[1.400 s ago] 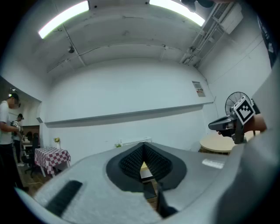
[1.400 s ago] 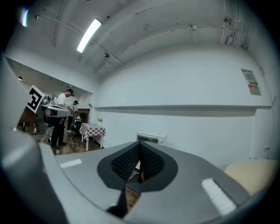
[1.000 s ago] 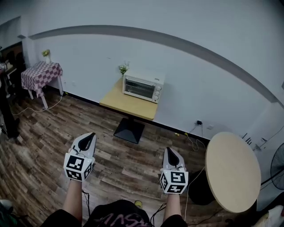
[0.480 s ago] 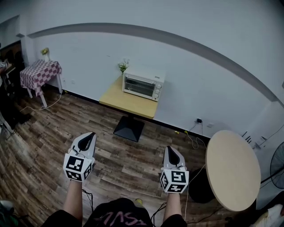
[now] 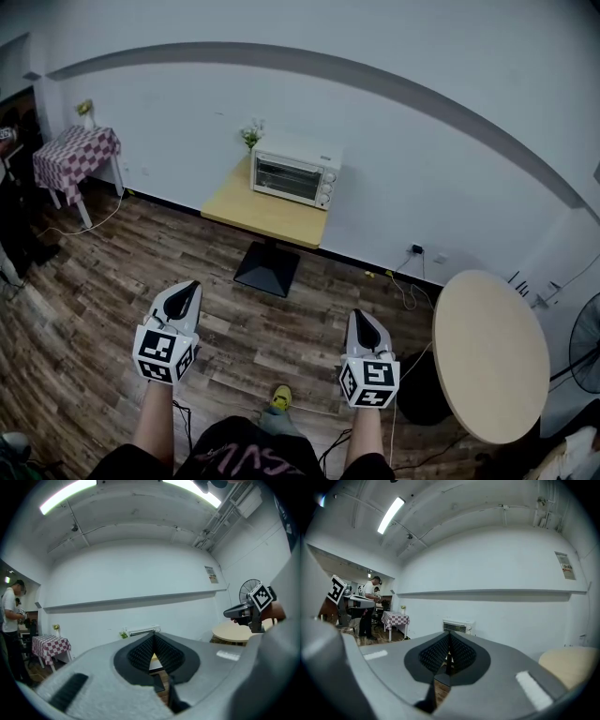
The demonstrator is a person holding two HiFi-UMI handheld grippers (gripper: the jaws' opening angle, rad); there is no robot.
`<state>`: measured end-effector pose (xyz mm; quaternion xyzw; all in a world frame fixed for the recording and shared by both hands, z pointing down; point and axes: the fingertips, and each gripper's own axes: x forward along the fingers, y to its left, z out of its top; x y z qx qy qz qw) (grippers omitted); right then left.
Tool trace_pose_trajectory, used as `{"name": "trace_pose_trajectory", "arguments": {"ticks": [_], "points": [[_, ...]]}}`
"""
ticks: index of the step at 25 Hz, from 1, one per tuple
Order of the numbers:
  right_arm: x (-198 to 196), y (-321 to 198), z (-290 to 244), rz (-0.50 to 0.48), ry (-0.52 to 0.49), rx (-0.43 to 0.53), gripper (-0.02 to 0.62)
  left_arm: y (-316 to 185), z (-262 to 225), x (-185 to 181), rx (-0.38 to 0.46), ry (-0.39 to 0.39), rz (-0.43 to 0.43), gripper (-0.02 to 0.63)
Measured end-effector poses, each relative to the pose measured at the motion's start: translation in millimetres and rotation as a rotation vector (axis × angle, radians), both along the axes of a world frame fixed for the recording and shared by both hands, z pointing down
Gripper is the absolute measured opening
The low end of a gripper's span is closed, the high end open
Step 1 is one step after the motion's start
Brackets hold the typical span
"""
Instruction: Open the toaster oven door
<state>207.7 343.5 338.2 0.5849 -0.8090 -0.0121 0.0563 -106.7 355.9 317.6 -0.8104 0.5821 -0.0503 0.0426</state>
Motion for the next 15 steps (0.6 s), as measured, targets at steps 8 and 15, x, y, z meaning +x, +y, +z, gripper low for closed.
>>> {"name": "trace_pose_trajectory", "arguments": {"ticks": [8,15], "points": [[1,-56,6,-0.012,-0.003,-0.013,0.006,-54,4,8,-0.017,-0.025,0.003,-0.002],[-5,-111,22,-0.027,-0.004,-0.034,0.005,-103,14,5,-0.037,-0.035,-0.006,-0.002]]}}
